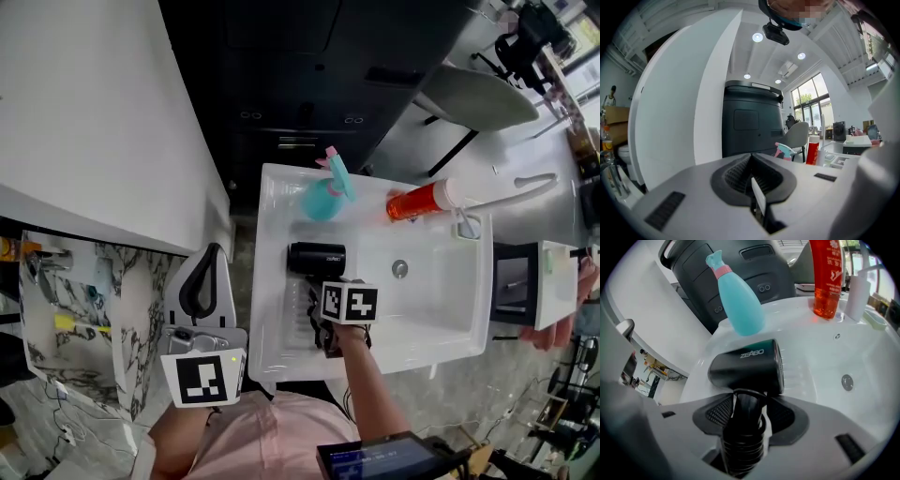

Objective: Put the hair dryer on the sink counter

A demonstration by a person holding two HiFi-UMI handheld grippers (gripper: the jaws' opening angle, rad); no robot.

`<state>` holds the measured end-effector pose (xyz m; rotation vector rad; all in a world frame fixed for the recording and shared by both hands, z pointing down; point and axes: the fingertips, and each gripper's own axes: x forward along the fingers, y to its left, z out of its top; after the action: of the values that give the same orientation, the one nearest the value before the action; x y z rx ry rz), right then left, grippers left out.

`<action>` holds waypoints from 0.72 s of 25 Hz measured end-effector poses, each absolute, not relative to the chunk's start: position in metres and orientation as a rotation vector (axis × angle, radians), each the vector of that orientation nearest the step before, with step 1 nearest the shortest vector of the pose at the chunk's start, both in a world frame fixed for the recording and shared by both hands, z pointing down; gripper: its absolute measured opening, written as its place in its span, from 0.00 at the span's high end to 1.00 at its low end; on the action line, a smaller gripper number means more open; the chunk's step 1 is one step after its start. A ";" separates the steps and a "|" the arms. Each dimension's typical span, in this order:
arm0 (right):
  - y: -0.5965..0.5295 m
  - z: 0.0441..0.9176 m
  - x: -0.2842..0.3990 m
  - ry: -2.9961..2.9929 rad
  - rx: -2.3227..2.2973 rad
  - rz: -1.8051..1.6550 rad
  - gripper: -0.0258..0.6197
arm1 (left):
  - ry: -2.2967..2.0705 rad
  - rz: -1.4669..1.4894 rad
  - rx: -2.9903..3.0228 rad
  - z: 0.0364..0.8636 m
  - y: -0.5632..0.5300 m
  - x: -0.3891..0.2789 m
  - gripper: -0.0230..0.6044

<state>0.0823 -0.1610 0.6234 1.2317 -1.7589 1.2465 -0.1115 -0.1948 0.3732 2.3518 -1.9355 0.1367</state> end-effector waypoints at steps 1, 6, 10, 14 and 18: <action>-0.161 0.624 0.082 -1.752 1.219 1.243 0.60 | -1.933 0.139 2.360 0.372 -0.195 -0.111 0.95; -0.160 0.625 0.088 -1.720 1.174 1.183 0.58 | -1.921 0.094 2.353 0.366 -0.194 -0.110 0.95; -0.157 0.626 0.092 -1.728 1.140 1.252 0.53 | -1.921 0.082 2.356 0.364 -0.191 -0.110 0.95; -0.150 0.623 0.082 -1.757 1.074 1.339 0.39 | -1.917 0.069 2.357 0.362 -0.191 -0.109 0.95; -0.149 0.613 0.081 -1.788 1.088 1.315 0.39 | -1.911 0.061 2.366 0.359 -0.191 -0.106 0.95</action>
<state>0.0806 -0.1489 0.6130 1.0877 -1.7884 1.3149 -0.1062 -0.1908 0.3594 2.3663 -1.9113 0.0612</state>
